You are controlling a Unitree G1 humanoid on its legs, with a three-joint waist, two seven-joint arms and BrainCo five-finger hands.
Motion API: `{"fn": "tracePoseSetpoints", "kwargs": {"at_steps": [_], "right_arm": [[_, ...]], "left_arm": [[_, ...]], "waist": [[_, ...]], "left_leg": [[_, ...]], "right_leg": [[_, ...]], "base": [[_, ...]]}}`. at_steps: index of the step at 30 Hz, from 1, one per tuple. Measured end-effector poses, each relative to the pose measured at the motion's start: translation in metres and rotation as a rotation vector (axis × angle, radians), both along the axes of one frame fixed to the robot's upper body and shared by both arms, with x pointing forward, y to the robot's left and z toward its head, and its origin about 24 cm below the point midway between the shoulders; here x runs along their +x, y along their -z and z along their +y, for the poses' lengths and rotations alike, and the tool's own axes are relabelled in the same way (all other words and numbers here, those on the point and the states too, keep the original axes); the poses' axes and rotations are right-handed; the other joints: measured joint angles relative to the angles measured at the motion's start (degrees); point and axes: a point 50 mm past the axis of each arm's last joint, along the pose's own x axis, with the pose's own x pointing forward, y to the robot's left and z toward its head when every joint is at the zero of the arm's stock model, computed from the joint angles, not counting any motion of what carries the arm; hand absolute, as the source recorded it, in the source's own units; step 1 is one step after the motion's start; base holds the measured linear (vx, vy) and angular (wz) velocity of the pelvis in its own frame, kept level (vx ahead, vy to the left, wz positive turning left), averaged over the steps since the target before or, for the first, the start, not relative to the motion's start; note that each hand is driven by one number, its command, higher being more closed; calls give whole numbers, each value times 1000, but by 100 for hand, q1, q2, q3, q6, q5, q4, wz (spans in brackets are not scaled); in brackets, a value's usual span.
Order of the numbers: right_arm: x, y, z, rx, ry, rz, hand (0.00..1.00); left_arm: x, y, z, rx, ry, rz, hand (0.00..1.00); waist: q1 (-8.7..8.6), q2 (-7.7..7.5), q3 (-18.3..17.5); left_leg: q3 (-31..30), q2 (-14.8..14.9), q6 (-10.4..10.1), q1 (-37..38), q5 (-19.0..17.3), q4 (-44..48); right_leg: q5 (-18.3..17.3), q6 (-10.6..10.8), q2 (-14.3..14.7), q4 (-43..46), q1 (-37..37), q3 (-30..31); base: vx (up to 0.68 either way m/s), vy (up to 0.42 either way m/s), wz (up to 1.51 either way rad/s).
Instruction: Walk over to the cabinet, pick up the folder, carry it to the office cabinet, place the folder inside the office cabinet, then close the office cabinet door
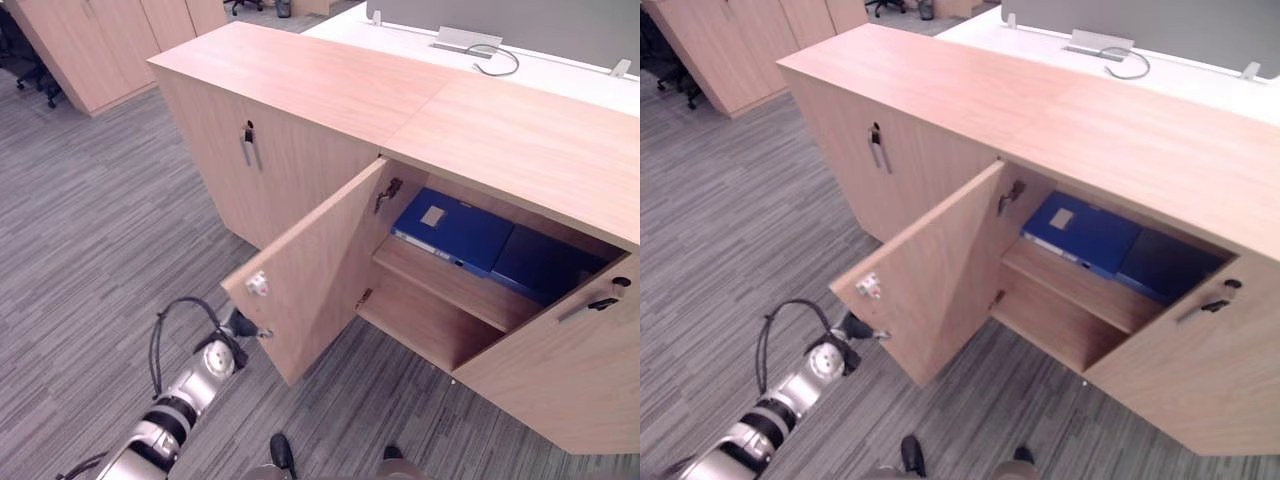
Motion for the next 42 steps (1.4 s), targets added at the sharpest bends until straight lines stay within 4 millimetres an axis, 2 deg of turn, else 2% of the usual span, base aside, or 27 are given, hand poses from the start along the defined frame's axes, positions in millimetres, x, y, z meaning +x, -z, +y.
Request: {"fn": "tracePoseSetpoints", "kwargs": {"at_steps": [2, 3, 4, 6, 8, 13, 17, 22, 25, 27, 30, 33, 34, 35, 36, 37, 38, 39, 40, 41, 42], "right_arm": [[5, 0, 2, 0, -30, -4, 0], [7, 0, 2, -1, -44, -6, 0], [8, 0, 3, -1, -52, -8, 0], [9, 0, 4, 1, -57, -7, 0], [9, 0, 4, -1, -70, -5, 0], [6, 1, 5, 5, -74, 10, 0], [4, 2, 5, 11, -60, 21, 0], [13, 0, 1, 2, -73, 5, 0], [13, -2, -5, -14, -76, 8, 0], [11, -2, -6, -16, -74, 11, 0], [7, -1, -6, -16, -68, 21, 0], [1, 0, -4, -15, -61, 37, 0], [-1, 0, -3, -22, -55, 42, 0], [-4, 0, -3, -26, -51, 50, 0], [-8, 0, -4, -34, -39, 56, 0], [-13, 0, -6, -37, -20, 65, 0], [-14, 0, -7, -39, -6, 63, 0], [-13, -1, -8, -45, 3, 58, 0], [-7, -2, -13, -63, 7, 49, 0], [-5, -3, -14, -67, 7, 44, 0], [0, -3, -13, -68, 7, 38, 0]], "left_arm": [[-24, 18, -32, -107, 143, 131, 0], [-30, 22, -41, -129, 177, 159, 0], [-40, 27, -61, -203, 225, 204, 0], [-49, 29, -79, -253, 295, 252, 0], [-65, 32, -105, -300, 421, 326, 0], [-73, 32, -123, -331, 499, 359, 0], [-75, 30, -129, -337, 525, 366, 0], [-77, 30, -132, -337, 549, 376, 0], [-76, 29, -136, -352, 545, 369, 0], [-74, 28, -134, -360, 521, 361, 0], [-67, 35, -118, -356, 388, 339, 0], [-66, 62, -80, -271, 173, 379, 0], [-70, 72, -62, -239, 65, 398, 0], [-73, 78, -52, -224, 8, 415, 0], [-81, 88, -32, -213, -123, 456, 0], [-90, 95, -18, -222, -252, 478, 0], [-94, 98, -10, -226, -327, 478, 0], [-99, 102, 2, -235, -450, 477, 0], [-104, 105, 6, -270, -556, 479, 0], [-107, 106, 8, -285, -595, 478, 0], [-116, 109, 11, -304, -673, 484, 0]], "waist": [[-25, -13, -9], [-45, -14, -13], [-95, -32, -21], [-121, -52, -35], [-219, -53, -103], [-403, -37, -171], [-527, -31, -175], [-707, 17, -198], [-741, 57, -204], [-778, 66, -209], [-774, 96, -241], [-727, 124, -453], [-665, 126, -460], [-628, 129, -460], [-571, 127, -466], [-561, 166, -446], [-533, 166, -442], [-407, 154, -399], [-261, 201, -316], [-221, 214, -296], [-130, 218, -289]], "left_leg": [[63, -28, 19, 2, -12, 0], [86, -31, 22, 0, -14, 0], [135, -32, 22, 0, -16, 0], [212, -25, 21, 20, -35, 0], [309, -14, 19, 53, -72, 1], [626, 58, -26, 292, -170, 2], [807, 102, -85, 427, -240, 3], [1069, 220, -168, 647, -310, 3], [1148, 263, -234, 702, -351, 3], [1159, 331, -300, 720, -366, 4], [1189, 528, -362, 696, -382, 23], [1306, 983, -503, 343, -612, 566], [1336, 1261, -407, 214, -822, 1044], [1347, 1392, -296, 185, -907, 1318], [1260, 1676, -150, 22, -955, 2065], [768, 1889, -6, -186, -925, 2833], [417, 1940, 76, -303, -853, 3225], [-144, 1962, 9, -648, -804, 4092], [-503, 1752, -135, -869, -1266, 4882], [-596, 1599, -126, -936, -1496, 5144], [-717, 1297, -116, -1024, -1833, 5394]], "right_leg": [[9, 17, -12, -59, -21, 114], [17, 32, -18, -67, -36, 129], [23, 41, -22, -83, -59, 159], [30, 51, -10, -83, -81, 239], [65, 101, 6, -107, -116, 340], [124, 68, 120, -102, -90, 628], [125, 67, 178, -89, -88, 782], [130, 56, 281, -23, -101, 885], [82, -11, 315, 128, -177, 855], [15, -114, 326, 286, -247, 587], [-64, -220, 448, 351, -319, 299], [-73, -421, 701, 218, -471, 79], [-19, -511, 856, 92, -410, 68], [0, -540, 927, 48, -350, 79], [34, -616, 1026, 23, -202, 119], [28, -638, 1098, 65, -39, 127], [24, -668, 1136, 61, 62, 146], [-7, -734, 1120, 41, 250, 299], [-21, -771, 1070, 38, 387, 504], [-28, -782, 1053, 38, 453, 604], [-29, -786, 1039, 39, 562, 798]], "base": [[-17, 38, -16], [-6, 31, -21], [2, 21, -16], [25, 13, -22], [53, 9, -28], [76, 0, -34], [41, -1, -33], [-18, -23, -27], [-28, -26, -14], [-24, -48, -7], [11, -78, -7], [73, -132, -29], [152, -205, -41], [184, -207, -46], [200, -238, -37], [229, -286, -36], [269, -281, -50], [323, -217, -72], [267, -79, -78], [225, 46, -86], [182, 104, -79]]}}
